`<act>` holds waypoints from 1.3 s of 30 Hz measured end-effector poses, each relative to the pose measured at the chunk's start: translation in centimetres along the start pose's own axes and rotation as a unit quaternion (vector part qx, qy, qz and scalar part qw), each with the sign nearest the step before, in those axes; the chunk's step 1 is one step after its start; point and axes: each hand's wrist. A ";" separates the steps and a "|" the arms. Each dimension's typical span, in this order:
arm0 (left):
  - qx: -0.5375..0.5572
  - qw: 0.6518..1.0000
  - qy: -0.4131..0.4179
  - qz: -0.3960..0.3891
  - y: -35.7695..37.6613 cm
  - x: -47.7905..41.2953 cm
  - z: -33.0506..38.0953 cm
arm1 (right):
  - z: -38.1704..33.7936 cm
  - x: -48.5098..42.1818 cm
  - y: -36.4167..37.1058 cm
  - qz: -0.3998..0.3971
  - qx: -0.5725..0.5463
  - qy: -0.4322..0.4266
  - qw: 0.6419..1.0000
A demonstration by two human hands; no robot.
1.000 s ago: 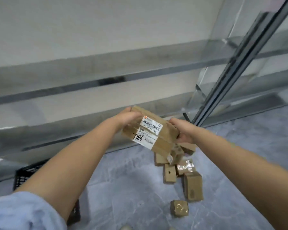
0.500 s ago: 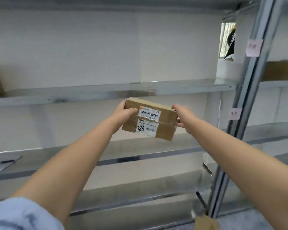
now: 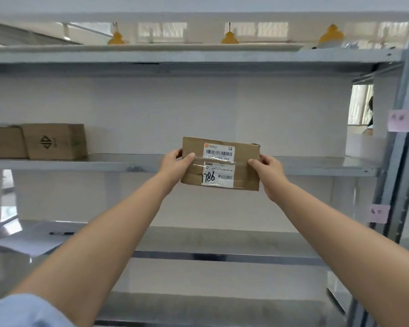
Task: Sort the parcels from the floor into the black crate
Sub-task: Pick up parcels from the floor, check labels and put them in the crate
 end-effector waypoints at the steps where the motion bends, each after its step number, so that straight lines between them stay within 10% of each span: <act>1: 0.004 1.000 0.000 0.009 -0.4 0.3 0.0 | 0.2 0.1 0.5 -0.002 -0.010 0.000 1.000; 21: 0.002 0.976 -0.097 0.194 -25.6 8.8 -5.6 | 1.0 10.5 26.3 -0.214 -0.199 0.117 0.949; 39: -0.042 0.972 -0.160 0.169 -52.6 5.7 -16.4 | 7.0 18.7 53.5 -0.207 -0.134 0.133 0.960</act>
Point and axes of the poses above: each hand's wrist, its own x-axis away from the middle knuckle, its own y-axis out of the palm, z = x × y, and after that the axes turned 8 degrees about -y, right-handed
